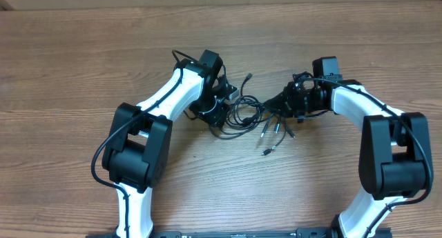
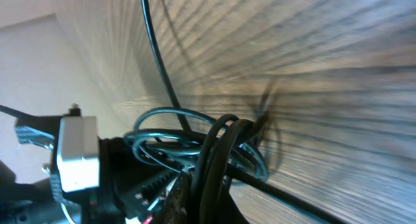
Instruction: Untangle cables
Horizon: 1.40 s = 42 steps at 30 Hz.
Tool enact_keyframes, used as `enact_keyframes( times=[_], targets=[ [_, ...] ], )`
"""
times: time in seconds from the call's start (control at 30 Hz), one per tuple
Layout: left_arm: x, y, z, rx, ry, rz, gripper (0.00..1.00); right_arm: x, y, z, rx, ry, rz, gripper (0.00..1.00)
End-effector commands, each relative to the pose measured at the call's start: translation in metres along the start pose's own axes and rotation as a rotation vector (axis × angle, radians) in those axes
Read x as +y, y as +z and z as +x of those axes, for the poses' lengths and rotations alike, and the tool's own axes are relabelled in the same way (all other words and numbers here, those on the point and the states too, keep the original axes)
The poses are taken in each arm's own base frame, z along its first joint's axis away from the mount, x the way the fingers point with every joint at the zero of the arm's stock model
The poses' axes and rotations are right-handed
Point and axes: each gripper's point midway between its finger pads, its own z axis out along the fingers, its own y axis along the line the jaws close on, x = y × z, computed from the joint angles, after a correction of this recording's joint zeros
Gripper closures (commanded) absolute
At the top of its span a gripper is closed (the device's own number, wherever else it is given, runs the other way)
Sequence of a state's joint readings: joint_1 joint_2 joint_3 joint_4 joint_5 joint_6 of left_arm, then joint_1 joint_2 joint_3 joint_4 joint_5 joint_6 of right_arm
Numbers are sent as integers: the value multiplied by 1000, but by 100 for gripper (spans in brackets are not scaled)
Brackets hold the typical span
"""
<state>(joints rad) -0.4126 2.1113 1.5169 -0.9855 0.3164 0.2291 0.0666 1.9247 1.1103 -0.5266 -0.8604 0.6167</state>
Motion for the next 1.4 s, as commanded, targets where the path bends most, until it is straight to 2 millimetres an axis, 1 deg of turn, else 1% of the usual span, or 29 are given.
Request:
enact_keyframes(
  times=[0.0, 0.07, 0.13, 0.17, 0.2, 0.23, 0.37, 0.43, 0.57, 0.63, 0.7, 0.8, 0.9, 0.97, 1.07, 1.1, 1.13, 1.17, 1.2, 1.23, 1.27, 1.3, 1.37],
  targets=[
    [6, -6, -8, -46, -75, -41, 62, -6, -1, 6, 29, -95, 13, 96],
    [-1, -6, -13, -68, -79, 1, 55, -10, -1, 11, 43, -84, 28, 96],
    [-11, -6, -15, -79, -40, 56, 49, -12, -2, 12, 48, -75, 34, 96],
    [-15, -7, -16, -84, -10, 85, 41, -12, -2, 12, 48, -73, 34, 96],
    [-15, -9, -16, -92, -16, 106, 34, -12, -2, 12, 47, -75, 33, 96],
    [-19, -11, -17, -103, -12, 148, 32, -12, -2, 12, 47, -75, 33, 96],
    [-41, -30, -19, -177, 64, 380, 29, -12, -2, 12, 48, -74, 34, 96],
    [-45, -41, -21, -223, 74, 470, 27, -12, -2, 12, 47, -75, 33, 96],
    [-52, -59, -24, -302, 110, 595, 27, -12, -2, 12, 47, -75, 33, 96],
    [-55, -61, -24, -314, 135, 609, 27, -12, -2, 12, 47, -75, 33, 96],
    [-60, -58, -25, -308, 156, 606, 25, -12, -2, 12, 47, -75, 33, 96],
    [-73, -53, -27, -299, 199, 602, 25, -12, -2, 12, 47, -75, 33, 96],
    [-80, -40, -32, -266, 191, 542, 29, -12, -2, 12, 48, -74, 33, 96],
    [-76, -28, -36, -230, 146, 460, 30, -12, -2, 13, 51, -71, 35, 96],
    [-70, -11, -40, -191, 97, 344, 36, -12, -2, 15, 60, -67, 32, 96],
    [-70, -7, -41, -186, 92, 326, 42, -10, -2, 17, 68, -80, 21, 96],
    [-72, -5, -42, -182, 91, 314, 54, -7, -2, 19, 79, -94, 2, 96],
    [-73, -2, -42, -180, 99, 303, 82, -5, -2, 21, 88, -107, -12, 96],
    [-73, 0, -43, -178, 106, 291, 96, -2, -2, 23, 101, -109, -32, 96],
    [-73, -1, -44, -179, 109, 280, 96, -1, -4, 24, 107, -101, -39, 96],
    [-67, -12, -46, -178, 96, 238, 96, -2, -7, 25, 111, -97, -44, 96],
    [-61, -25, -48, -181, 78, 206, 96, -3, -10, 25, 109, -110, -44, 96],
    [-53, -64, -55, -216, 68, 144, 96, -9, -16, 24, 96, -122, -18, 96]
  ],
)
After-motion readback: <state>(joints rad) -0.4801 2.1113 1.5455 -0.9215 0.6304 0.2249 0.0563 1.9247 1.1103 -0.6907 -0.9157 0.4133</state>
